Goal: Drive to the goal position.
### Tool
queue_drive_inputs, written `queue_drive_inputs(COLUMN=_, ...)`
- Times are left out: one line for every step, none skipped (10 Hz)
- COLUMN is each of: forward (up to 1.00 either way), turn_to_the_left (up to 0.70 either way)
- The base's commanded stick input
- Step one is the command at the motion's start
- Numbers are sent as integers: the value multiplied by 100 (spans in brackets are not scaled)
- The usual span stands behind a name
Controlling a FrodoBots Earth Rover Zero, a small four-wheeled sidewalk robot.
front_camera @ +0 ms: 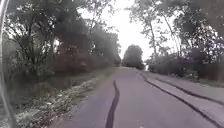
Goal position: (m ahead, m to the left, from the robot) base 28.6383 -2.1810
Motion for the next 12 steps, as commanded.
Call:
queue_drive_inputs(forward=70, turn_to_the_left=1)
queue_drive_inputs(forward=70, turn_to_the_left=1)
queue_drive_inputs(forward=70, turn_to_the_left=1)
queue_drive_inputs(forward=70, turn_to_the_left=1)
queue_drive_inputs(forward=70, turn_to_the_left=1)
queue_drive_inputs(forward=70, turn_to_the_left=1)
queue_drive_inputs(forward=70, turn_to_the_left=1)
queue_drive_inputs(forward=70, turn_to_the_left=1)
queue_drive_inputs(forward=70, turn_to_the_left=1)
queue_drive_inputs(forward=70, turn_to_the_left=1)
queue_drive_inputs(forward=70, turn_to_the_left=1)
queue_drive_inputs(forward=70, turn_to_the_left=1)
